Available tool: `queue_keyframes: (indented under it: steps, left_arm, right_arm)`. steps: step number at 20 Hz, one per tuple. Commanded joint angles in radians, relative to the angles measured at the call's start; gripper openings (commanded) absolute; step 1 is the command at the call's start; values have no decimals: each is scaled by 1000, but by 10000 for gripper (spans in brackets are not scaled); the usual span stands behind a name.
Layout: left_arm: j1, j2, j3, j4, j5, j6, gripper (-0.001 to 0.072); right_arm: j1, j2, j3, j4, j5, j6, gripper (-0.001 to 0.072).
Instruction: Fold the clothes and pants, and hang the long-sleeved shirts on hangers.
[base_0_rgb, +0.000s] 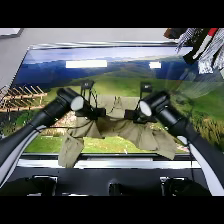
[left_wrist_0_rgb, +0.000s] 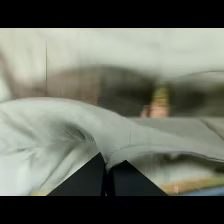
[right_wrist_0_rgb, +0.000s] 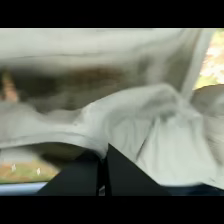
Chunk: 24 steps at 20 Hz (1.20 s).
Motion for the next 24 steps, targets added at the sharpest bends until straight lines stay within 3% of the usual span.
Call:
queue_keyframes:
  steps: [1, 15, 21, 24]
  left_arm:
    - [16, 40, 190, 15, -176, 55, 19]
    - [16, 107, 594, 16, -371, 50, 19]
    - [16, 136, 616, 45, -444, 50, 19]
    - [17, 156, 616, 126, -414, 37, 19]
  right_arm:
    - [0, 45, 196, -30, 206, -63, 28]
    - [0, 61, 814, -48, 490, -81, 29]
    - [0, 73, 832, -52, 469, -77, 29]
    - [0, 73, 832, -83, 330, -102, 29]
